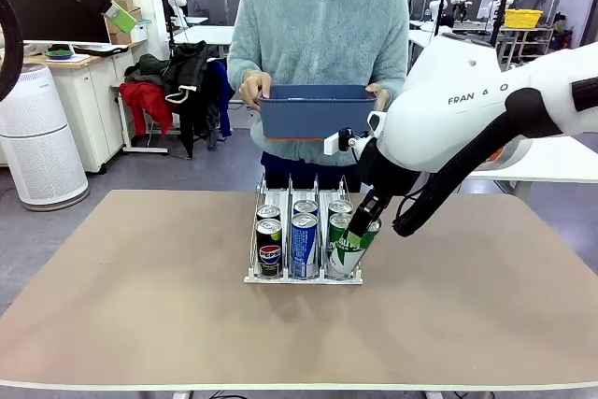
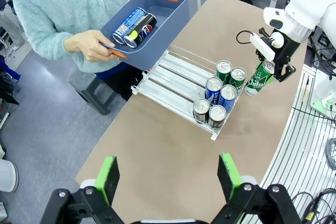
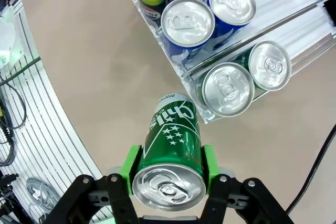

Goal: Fill the beverage cans into the dispenser.
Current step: Place the picked Sprite in the line of the Automatic Can Dispenser with the same cans.

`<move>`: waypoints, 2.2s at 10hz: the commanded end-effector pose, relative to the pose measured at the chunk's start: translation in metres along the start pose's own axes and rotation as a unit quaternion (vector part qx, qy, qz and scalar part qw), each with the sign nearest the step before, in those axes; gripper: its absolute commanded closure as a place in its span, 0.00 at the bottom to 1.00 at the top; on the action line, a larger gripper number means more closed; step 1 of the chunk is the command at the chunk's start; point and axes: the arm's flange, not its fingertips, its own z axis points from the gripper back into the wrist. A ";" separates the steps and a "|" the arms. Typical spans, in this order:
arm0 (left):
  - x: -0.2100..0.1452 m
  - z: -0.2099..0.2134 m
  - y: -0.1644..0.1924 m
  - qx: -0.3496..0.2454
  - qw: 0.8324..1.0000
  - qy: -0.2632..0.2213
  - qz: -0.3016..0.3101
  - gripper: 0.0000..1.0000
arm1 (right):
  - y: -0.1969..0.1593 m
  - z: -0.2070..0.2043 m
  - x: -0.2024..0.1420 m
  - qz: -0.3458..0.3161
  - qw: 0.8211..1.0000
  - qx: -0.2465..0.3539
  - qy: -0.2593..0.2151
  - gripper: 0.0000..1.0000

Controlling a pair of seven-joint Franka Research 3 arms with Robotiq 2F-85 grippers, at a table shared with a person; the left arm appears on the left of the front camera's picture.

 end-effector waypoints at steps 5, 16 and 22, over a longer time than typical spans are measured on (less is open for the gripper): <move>0.000 -0.001 0.001 0.001 1.000 -0.004 -0.001 0.00 | -0.042 -0.009 0.020 0.036 0.997 -0.056 -0.028 0.41; 0.000 -0.001 0.001 0.001 1.000 -0.004 -0.001 0.00 | -0.059 -0.050 0.030 0.068 0.988 -0.055 -0.128 0.41; 0.000 -0.001 0.001 0.001 1.000 -0.004 -0.001 0.00 | -0.062 -0.073 0.024 0.048 0.993 0.018 -0.103 0.41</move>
